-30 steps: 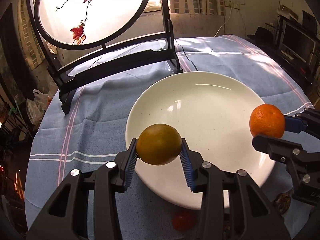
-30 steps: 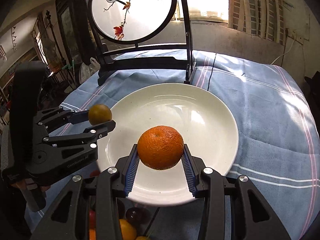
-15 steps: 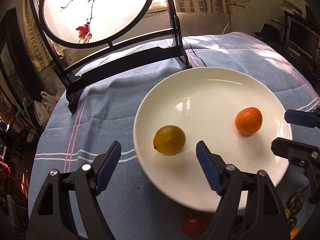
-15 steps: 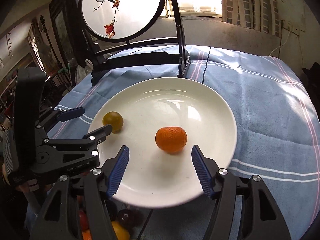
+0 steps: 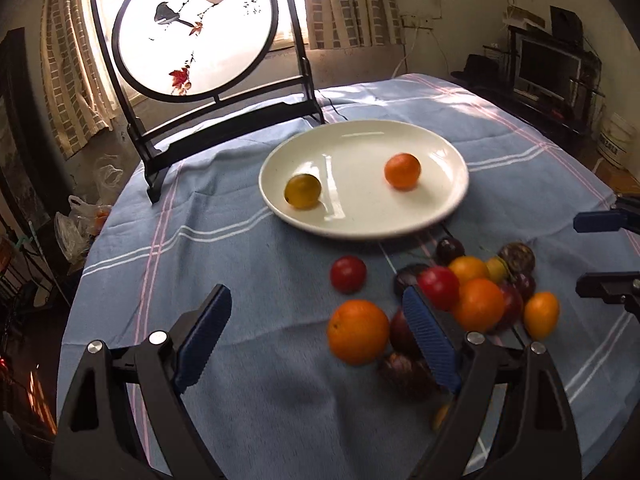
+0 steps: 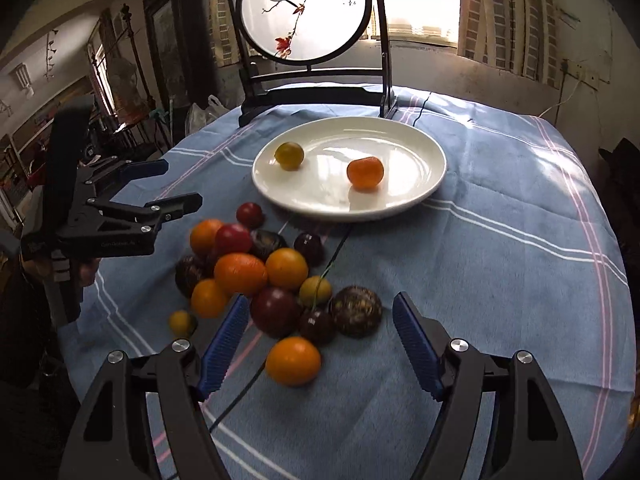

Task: Organize fruits
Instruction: 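Grasp a small yellow citrus with the left gripper while the right grasps an orange, then lower both held fruits onto the white plate and open both grippers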

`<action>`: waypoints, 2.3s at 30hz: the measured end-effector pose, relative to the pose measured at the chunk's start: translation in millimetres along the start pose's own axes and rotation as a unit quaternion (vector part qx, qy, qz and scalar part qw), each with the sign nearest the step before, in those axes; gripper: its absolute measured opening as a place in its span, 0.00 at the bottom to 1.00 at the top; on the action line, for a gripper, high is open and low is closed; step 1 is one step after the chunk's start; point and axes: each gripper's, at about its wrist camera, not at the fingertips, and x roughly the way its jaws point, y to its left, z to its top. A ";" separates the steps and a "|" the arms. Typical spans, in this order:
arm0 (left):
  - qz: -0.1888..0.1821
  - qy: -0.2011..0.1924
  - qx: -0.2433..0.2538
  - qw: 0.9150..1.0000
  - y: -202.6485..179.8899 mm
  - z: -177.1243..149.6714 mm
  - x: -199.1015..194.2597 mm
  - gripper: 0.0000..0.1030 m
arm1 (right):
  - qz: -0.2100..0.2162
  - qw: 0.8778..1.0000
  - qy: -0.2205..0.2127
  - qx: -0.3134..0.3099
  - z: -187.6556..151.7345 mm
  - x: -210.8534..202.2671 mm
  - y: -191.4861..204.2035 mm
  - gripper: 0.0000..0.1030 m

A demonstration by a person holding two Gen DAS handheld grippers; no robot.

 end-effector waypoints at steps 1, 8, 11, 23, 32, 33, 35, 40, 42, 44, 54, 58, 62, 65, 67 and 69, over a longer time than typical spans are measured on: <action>-0.017 0.008 0.008 1.000 -5.1 -10.1 -4.2 0.83 | 0.002 1.000 0.004 -0.005 -7.4 -1.2 3.4 0.73; -0.090 0.046 0.056 0.993 -48.0 -56.2 -6.9 0.83 | 0.013 0.999 0.035 -0.008 -30.7 14.7 13.6 0.70; -0.097 0.049 0.055 0.993 -56.1 -59.3 -1.0 0.82 | 0.009 0.999 0.048 -0.006 -28.0 27.1 14.5 0.66; -0.127 0.082 0.034 0.988 -52.9 -59.4 8.5 0.24 | 0.009 0.998 0.061 -0.006 -28.4 35.7 13.6 0.37; -0.092 0.026 0.027 0.995 -32.4 -24.3 -17.4 0.25 | 0.004 1.000 0.026 -0.010 -10.0 10.4 9.3 0.37; -0.082 0.017 0.025 0.996 -28.7 -16.0 -18.3 0.25 | 0.003 1.000 0.020 -0.012 -4.0 7.7 9.3 0.37; -0.069 0.001 0.015 0.998 -20.7 2.9 -18.1 0.25 | -0.003 1.000 0.001 -0.017 11.4 2.7 9.2 0.37; -0.023 -0.038 -0.017 0.999 -1.6 53.7 -6.2 0.25 | -0.013 0.999 -0.047 -0.012 56.1 -3.0 1.7 0.37; -0.004 -0.044 -0.024 0.999 2.4 69.2 3.2 0.25 | -0.011 0.998 -0.059 -0.009 72.9 -0.5 -1.9 0.37; 0.011 -0.047 -0.030 0.998 4.4 81.8 15.7 0.25 | -0.012 0.997 -0.070 -0.004 88.6 5.6 -5.7 0.37; 0.023 -0.007 -0.049 0.999 9.7 100.2 85.0 0.25 | -0.015 0.998 -0.061 0.022 139.9 64.0 -28.4 0.38; 0.025 0.001 -0.037 0.999 6.0 99.6 98.9 0.25 | -0.018 0.998 -0.044 0.029 150.8 92.0 -35.3 0.38; 0.025 0.011 -0.032 0.999 5.3 98.3 111.0 0.25 | -0.022 0.999 -0.028 0.032 157.7 119.2 -38.5 0.38; 0.029 0.020 -0.028 0.999 4.7 97.3 119.0 0.37 | -0.021 0.999 -0.017 0.028 162.6 134.5 -37.9 0.38; 0.037 0.017 -0.035 0.999 6.9 97.7 121.5 0.69 | -0.031 0.999 -0.014 0.026 164.8 141.1 -37.9 0.38; 0.048 0.006 -0.042 0.998 10.9 97.0 119.8 0.74 | -0.033 0.999 -0.014 0.023 165.0 141.7 -37.6 0.39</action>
